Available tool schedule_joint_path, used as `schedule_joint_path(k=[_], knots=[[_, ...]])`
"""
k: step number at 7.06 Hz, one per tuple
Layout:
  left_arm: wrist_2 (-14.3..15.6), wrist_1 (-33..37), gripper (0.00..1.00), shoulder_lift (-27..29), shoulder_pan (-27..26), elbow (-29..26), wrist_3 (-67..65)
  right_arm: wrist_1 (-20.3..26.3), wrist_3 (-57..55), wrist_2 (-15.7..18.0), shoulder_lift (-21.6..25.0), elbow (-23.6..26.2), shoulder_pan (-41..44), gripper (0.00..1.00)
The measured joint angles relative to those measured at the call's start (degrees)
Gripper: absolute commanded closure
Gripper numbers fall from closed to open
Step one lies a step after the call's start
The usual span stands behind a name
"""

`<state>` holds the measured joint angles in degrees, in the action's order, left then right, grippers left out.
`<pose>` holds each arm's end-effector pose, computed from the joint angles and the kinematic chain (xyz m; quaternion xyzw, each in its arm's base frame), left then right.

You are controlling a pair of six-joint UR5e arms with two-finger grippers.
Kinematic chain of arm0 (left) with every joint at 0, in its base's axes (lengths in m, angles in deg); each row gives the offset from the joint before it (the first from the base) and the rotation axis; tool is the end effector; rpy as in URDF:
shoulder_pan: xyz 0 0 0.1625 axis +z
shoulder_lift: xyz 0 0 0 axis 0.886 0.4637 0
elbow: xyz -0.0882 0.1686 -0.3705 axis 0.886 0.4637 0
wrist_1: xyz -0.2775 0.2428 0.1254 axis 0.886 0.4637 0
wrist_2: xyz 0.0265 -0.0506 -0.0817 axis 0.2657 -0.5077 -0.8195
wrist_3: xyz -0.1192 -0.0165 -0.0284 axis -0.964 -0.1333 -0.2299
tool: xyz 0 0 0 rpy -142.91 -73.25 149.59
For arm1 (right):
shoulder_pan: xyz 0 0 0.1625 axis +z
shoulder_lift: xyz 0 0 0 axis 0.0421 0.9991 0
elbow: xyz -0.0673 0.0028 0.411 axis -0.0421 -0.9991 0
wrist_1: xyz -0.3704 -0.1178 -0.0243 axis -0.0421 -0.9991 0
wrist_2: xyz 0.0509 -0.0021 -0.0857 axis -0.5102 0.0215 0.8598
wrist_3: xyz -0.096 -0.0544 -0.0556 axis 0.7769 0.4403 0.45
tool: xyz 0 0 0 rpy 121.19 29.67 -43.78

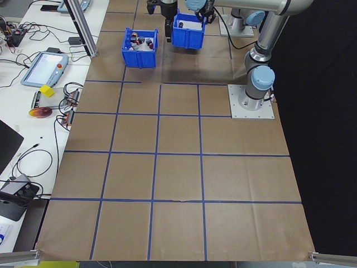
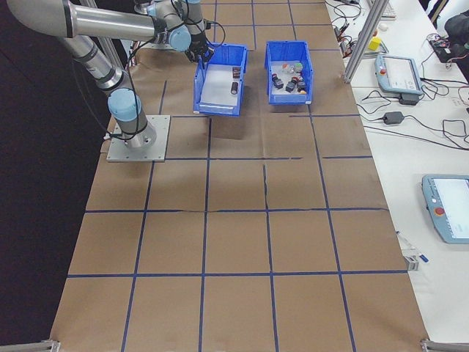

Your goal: Place button box in front

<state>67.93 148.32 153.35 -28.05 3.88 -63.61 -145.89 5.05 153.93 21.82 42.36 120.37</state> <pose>-0.1333 -0.4668 0.4718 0.0390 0.9991 0.0055 0.0137 0.2789 -0.2510 0.3032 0.6571 -0.7525 0.0351 0.0274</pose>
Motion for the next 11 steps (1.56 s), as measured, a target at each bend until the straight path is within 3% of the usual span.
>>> schedule_joint_path(k=[3, 5, 6, 7, 8, 11], knots=[[0.63, -12.57, 0.01, 1.69, 0.14, 2.08, 1.16, -4.4, -3.06, 1.35, -4.48, -0.06, 4.9, 0.92], [0.57, -15.78, 0.01, 0.86, -0.05, 4.76, 1.14, -4.74, -2.43, 1.37, -6.15, -0.03, 5.96, 0.91], [0.35, -15.97, 0.01, 0.35, -0.1, 5.9, 1.04, -4.88, -1.36, 1.38, -6.6, -0.06, 6.32, 0.71], [0.29, -15.84, 0.01, -0.33, -0.13, 6.94, 1.05, -4.99, 0.66, 1.37, -6.77, -0.08, 6.49, 0.1], [0.18, -15.76, 0.01, -0.93, -0.14, 7.81, 1.17, -5.06, 2.02, 1.28, -6.79, -0.12, 6.5, 0.0], [0.46, -15.9, 0.01, -0.15, -0.1, 8.59, 1.4, -4.65, 2.66, 1.58, -5.77, -1.95, 5.35, 0.0]])
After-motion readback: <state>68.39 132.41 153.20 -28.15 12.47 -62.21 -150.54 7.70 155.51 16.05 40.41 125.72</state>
